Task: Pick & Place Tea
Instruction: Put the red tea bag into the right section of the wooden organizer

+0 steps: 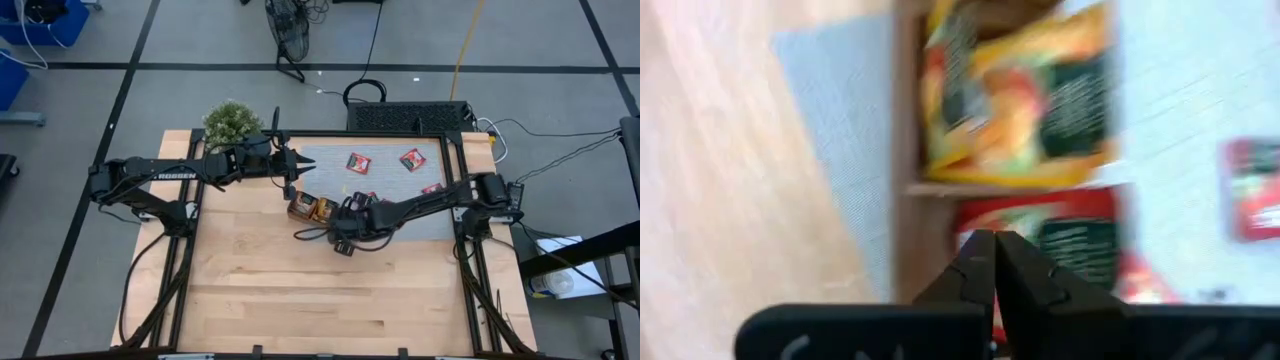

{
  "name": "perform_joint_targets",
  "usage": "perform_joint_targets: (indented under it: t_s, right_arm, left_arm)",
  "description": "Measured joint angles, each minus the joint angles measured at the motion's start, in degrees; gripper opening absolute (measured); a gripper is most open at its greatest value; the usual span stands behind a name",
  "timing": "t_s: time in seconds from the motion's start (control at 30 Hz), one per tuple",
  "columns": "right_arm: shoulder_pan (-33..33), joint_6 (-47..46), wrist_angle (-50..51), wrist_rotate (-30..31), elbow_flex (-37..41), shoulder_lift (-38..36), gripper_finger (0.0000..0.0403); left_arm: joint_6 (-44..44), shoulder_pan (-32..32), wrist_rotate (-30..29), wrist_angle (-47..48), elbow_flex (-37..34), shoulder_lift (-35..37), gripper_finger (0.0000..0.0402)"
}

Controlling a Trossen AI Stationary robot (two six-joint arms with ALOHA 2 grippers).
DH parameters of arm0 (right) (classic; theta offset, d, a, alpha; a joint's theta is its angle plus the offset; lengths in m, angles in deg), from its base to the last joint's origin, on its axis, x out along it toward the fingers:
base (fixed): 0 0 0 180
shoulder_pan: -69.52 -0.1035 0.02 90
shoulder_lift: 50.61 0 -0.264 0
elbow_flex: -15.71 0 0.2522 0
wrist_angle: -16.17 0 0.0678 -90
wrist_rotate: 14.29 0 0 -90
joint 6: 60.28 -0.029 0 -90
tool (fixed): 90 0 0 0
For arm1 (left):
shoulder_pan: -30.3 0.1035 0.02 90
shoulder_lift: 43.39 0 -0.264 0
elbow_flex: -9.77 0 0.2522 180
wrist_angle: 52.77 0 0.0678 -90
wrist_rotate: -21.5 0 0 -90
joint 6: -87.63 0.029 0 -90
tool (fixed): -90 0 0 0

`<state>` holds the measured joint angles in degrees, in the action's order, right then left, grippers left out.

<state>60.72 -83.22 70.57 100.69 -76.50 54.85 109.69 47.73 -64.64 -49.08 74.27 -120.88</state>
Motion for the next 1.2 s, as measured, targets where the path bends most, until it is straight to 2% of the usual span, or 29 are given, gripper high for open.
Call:
perform_joint_targets:
  t_s: [0.1, 0.3, 0.37, 0.4, 0.5, 0.6, 0.67, 0.83, 0.93, 1.07, 1.2]
  right_arm:
    - [-1.3, 1.1, 1.5, 7.3, 0.0, -3.3, 0.0]
    - [-2.1, 1.4, 3.6, 29.2, 3.9, -10.4, 0.0]
    - [0.1, 2.9, 2.4, 32.3, 6.8, -12.7, 0.0003]
    - [1.8, 4.7, 1.0, 31.8, 8.7, -13.9, 0.0008]
    - [8.9, 12.5, -10.0, 24.8, 15.3, -17.3, 0.0037]
    - [18.2, 22.4, -26.7, 10.1, 22.6, -19.1, 0.0085]
    - [24.7, 26.4, -34.0, 1.1, 25.7, -19.2, 0.0123]
    - [40.0, 26.4, -36.1, -6.3, 27.0, -18.3, 0.021]
    - [47.1, 23.2, -36.8, -17.0, 26.8, -16.8, 0.0242]
    - [51.2, 20.3, -37.9, -26.7, 26.6, -12.3, 0.0258]
    - [51.2, 19.5, -37.9, -31.3, 24.6, -6.9, 0.0259]
  left_arm:
    - [0.2, 0.0, 0.0, -0.1, 0.0, 0.0, 0.0067]
    - [0.1, 0.0, 0.0, -0.6, 0.0, 0.0, 0.0067]
    - [0.1, 0.0, 0.0, -0.6, 0.0, 0.0, 0.0067]
    - [0.1, 0.0, 0.0, -0.6, 0.0, 0.0, 0.0067]
    - [0.1, 0.0, 0.0, -0.6, 0.0, 0.0, 0.0067]
    - [0.1, 0.0, 0.0, -0.6, 0.0, 0.0, 0.0067]
    - [0.1, 0.0, 0.0, -0.7, 0.0, 0.0, 0.0067]
    - [0.2, 0.0, 0.0, -0.7, 0.0, 0.0, 0.0067]
    - [0.2, 0.0, 0.0, -0.7, 0.0, 0.0, 0.0067]
    - [0.2, 0.0, 0.0, -0.7, 0.0, 0.0, 0.0067]
    - [0.2, 0.0, 0.1, -0.8, 0.0, 0.0, 0.0067]
